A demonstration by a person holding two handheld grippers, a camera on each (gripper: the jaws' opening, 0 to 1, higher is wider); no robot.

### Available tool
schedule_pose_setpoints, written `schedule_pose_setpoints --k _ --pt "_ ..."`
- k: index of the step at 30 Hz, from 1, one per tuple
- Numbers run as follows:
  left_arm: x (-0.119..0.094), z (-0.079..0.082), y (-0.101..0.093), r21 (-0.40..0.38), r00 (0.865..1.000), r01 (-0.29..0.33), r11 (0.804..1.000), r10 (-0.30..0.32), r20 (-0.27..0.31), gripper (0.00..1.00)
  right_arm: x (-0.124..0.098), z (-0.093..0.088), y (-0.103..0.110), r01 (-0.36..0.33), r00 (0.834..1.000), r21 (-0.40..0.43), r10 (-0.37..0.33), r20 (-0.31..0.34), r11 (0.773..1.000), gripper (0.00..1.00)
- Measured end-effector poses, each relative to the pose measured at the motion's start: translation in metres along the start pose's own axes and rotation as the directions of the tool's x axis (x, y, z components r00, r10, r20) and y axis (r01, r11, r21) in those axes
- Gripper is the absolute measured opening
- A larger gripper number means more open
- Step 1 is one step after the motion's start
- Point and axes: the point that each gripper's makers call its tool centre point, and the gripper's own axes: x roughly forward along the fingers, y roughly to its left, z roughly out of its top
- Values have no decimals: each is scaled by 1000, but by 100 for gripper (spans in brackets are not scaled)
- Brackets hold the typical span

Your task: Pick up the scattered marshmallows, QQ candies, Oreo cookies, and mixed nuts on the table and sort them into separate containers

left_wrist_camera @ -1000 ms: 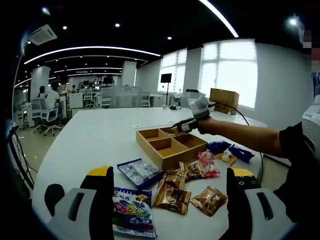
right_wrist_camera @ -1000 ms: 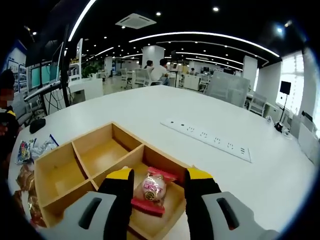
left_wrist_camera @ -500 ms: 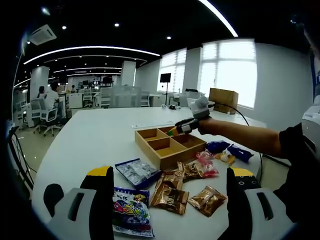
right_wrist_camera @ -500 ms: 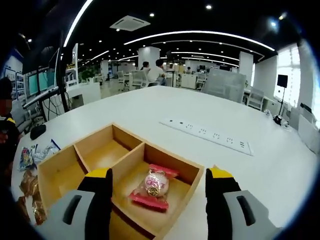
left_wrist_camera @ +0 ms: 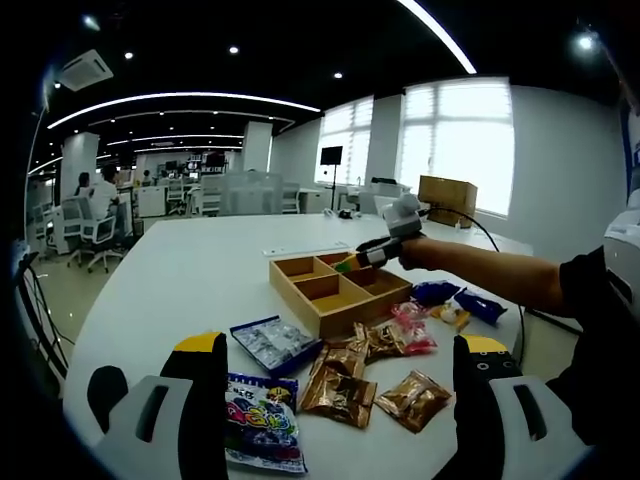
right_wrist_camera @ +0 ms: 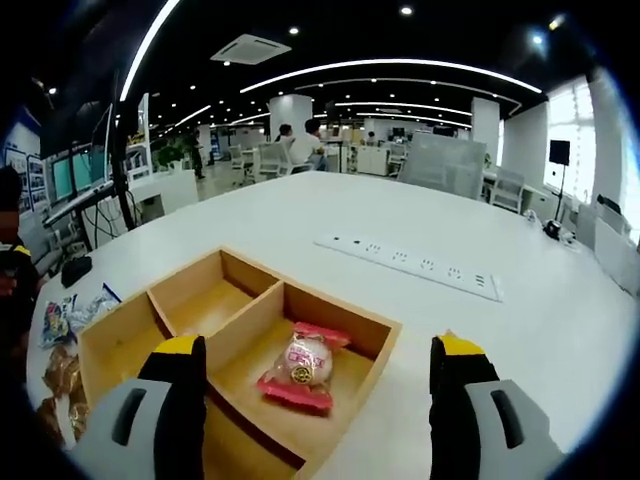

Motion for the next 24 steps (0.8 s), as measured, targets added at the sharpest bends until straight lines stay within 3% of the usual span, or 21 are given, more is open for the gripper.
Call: schedule_pose_setpoints --k 13,24 --pt "-3 3 -4 9 1000 0 1000 0 5 97 -16 -1 1 -2 1000 20 2 7 1000 90" --pt "-4 0 -4 3 1000 3 1000 -3 6 97 -53 -10 20 -40 999 11 39 34 999 90"
